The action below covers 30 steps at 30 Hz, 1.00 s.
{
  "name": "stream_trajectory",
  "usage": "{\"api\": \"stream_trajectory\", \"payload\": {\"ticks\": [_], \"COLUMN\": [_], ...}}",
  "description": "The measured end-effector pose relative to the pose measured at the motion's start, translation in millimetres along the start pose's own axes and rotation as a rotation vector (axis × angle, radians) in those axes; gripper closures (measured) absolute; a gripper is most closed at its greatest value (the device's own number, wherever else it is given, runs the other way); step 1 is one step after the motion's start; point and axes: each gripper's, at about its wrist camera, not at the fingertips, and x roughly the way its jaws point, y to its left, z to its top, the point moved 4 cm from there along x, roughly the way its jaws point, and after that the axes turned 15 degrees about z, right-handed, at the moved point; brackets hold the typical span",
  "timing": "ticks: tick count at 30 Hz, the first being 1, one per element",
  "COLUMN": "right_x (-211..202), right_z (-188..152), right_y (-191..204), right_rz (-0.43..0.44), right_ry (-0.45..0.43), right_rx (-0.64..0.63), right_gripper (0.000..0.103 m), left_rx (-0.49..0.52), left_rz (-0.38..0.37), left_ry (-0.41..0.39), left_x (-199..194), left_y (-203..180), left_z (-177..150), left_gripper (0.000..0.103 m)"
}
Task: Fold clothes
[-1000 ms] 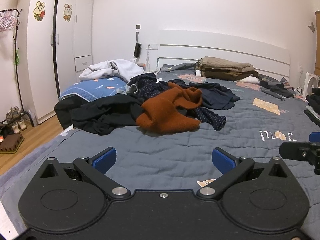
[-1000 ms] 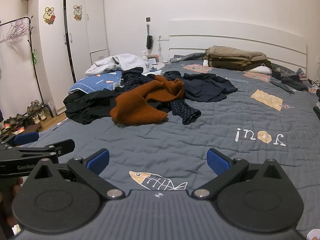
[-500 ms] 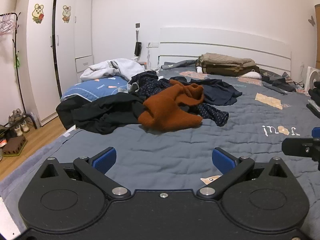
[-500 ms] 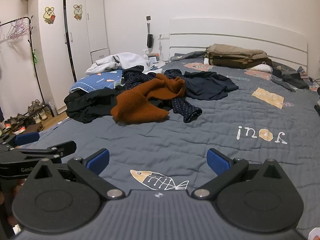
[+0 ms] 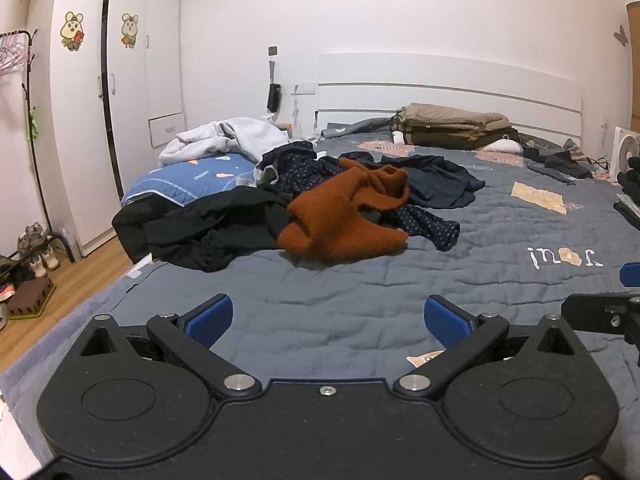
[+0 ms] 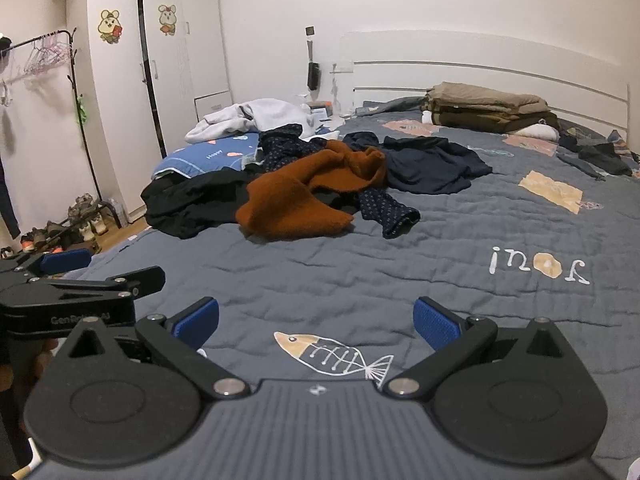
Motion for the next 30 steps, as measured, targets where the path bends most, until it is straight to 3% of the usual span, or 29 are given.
{"api": "stream_trajectory", "payload": {"ticks": [11,18,30], "right_x": [43,79,158], "right_z": [22,37,67], "right_y": [-9,-20,-61], "right_rz": [0.027,0.05,0.046], "right_ry": [0.041,0.056,0.075], "right_rx": [-0.065,-0.091,-0.094], "right_gripper": [0.002,0.002,0.003], "left_rx": [0.035,-0.024,0.044], "left_rz": [-0.01,-0.01,-0.078], "left_ry": [-0.023,0.041,0.001], "left_x": [29,66,150], "left_y": [9,14,-6], "left_z": [9,10,56], "left_gripper": [0.0,0.0,0.0]}}
